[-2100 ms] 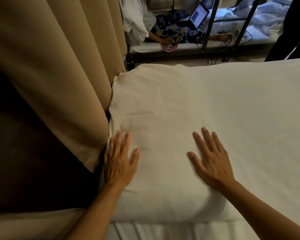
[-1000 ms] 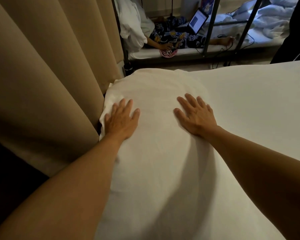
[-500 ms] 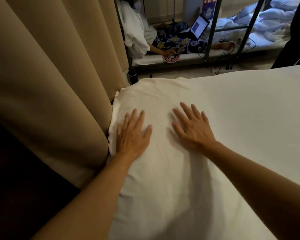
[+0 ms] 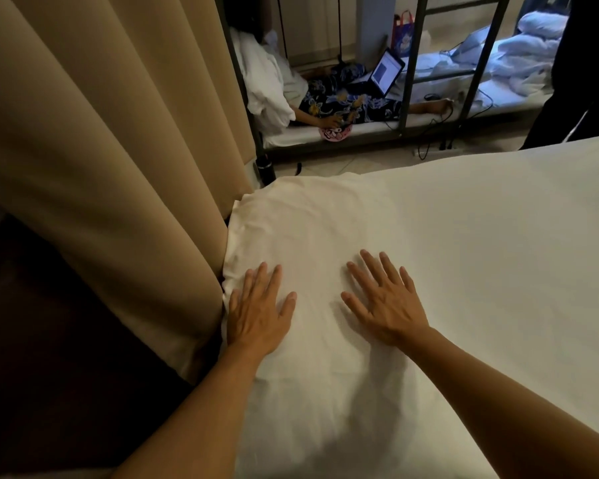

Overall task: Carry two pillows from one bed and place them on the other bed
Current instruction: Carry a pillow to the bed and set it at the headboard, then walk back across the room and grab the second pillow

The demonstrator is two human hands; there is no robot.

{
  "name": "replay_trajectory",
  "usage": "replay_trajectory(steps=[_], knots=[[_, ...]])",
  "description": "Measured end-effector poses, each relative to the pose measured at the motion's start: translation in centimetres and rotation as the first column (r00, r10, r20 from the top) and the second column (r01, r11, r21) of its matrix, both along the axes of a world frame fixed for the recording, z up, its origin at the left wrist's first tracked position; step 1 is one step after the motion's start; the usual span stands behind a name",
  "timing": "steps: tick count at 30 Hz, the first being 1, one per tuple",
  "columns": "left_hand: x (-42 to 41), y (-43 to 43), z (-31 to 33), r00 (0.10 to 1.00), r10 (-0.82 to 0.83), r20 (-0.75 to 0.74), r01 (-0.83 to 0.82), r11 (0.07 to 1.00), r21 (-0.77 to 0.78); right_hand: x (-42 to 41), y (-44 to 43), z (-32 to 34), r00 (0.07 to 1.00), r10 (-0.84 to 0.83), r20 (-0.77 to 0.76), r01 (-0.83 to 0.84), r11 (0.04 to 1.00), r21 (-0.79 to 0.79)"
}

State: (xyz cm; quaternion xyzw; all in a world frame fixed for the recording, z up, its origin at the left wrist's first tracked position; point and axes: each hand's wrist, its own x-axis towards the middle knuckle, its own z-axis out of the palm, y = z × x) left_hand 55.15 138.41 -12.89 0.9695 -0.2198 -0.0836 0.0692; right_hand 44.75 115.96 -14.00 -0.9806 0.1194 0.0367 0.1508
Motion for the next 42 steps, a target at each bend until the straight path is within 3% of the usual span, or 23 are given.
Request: replay_trajectory(steps=[10, 16, 26, 31, 42], knots=[[-4.8, 0.6, 14.7, 0.994, -0.006, -0.106, 0.016, 0.996, 0.090, -2.8, 1.7, 15.0, 0.995, 0.101, -0.024, -0.101, 0.995, -0.006], [-12.9, 6.3, 28.3, 0.971, 0.044, -0.233, -0.022, 0.995, 0.094, -9.7, 6.3, 28.4, 0.995, 0.052, -0.080, -0.049, 0.998, 0.033], [-32.9, 17.1, 50.6, 0.997, -0.015, 0.073, 0.020, 0.997, -0.072, -32.1, 18.6, 51.7, 0.992, 0.087, 0.088, -0.081, 0.994, -0.067], [-43.3, 19.3, 56.4, 0.984, -0.092, 0.151, 0.099, 0.995, -0.035, -43.6, 22.5, 56.2, 0.974, 0.017, 0.226, 0.005, 0.995, -0.097], [-59.6, 15.7, 58.6, 0.914, -0.364, 0.178, 0.369, 0.929, 0.002, -65.7, 22.3, 59.0, 0.960, -0.187, 0.210, 0.216, 0.969, -0.121]])
